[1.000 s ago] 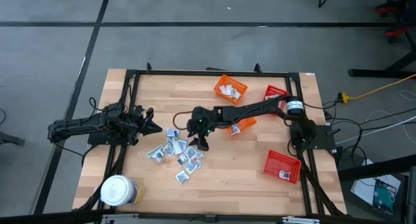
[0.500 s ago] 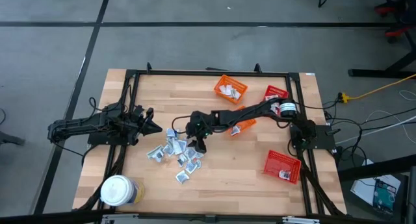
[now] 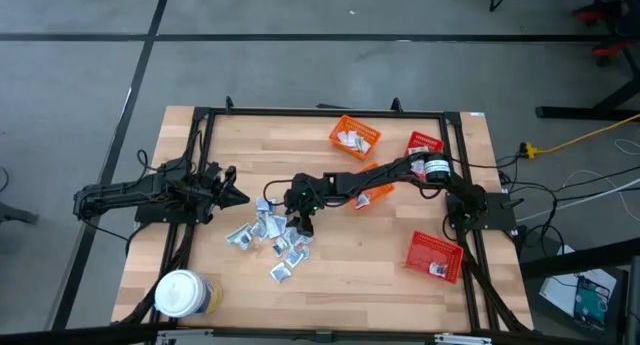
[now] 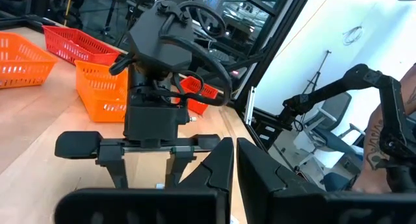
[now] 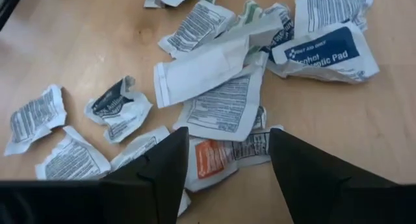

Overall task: Pick & Place First Aid Supplies
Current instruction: Put the orange ointment pack into the top red bin, then put the blue alcohol pad into the bottom orange bin

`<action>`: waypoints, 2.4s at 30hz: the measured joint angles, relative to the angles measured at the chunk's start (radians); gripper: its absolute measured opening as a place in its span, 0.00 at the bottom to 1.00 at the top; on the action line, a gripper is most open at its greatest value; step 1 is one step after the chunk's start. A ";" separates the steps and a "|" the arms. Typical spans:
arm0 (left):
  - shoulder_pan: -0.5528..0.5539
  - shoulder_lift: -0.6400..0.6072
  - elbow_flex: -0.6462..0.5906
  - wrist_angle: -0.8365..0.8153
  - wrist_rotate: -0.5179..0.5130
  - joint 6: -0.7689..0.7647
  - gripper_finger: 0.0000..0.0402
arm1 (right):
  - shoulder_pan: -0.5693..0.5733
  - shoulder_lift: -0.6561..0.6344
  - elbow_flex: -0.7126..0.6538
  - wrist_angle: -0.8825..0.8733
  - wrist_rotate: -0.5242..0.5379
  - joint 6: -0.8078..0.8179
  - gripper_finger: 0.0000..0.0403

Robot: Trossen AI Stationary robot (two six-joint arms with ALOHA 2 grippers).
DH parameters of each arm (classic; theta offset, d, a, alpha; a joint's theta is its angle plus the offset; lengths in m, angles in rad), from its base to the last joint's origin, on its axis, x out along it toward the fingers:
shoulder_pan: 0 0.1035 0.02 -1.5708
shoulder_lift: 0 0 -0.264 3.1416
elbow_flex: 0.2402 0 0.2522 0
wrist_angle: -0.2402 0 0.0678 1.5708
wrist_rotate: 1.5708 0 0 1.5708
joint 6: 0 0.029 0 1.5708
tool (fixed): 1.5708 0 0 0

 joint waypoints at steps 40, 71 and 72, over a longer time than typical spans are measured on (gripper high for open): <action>0.000 0.000 0.000 0.000 0.000 0.000 0.04 | 0.009 0.028 0.000 0.045 0.028 0.041 0.02; 0.000 0.000 0.000 0.000 0.000 0.000 0.04 | -0.063 0.045 0.017 0.083 -0.187 0.420 0.36; 0.000 0.000 0.000 0.000 0.000 0.000 0.04 | -0.061 0.050 0.018 0.092 -0.187 0.425 0.36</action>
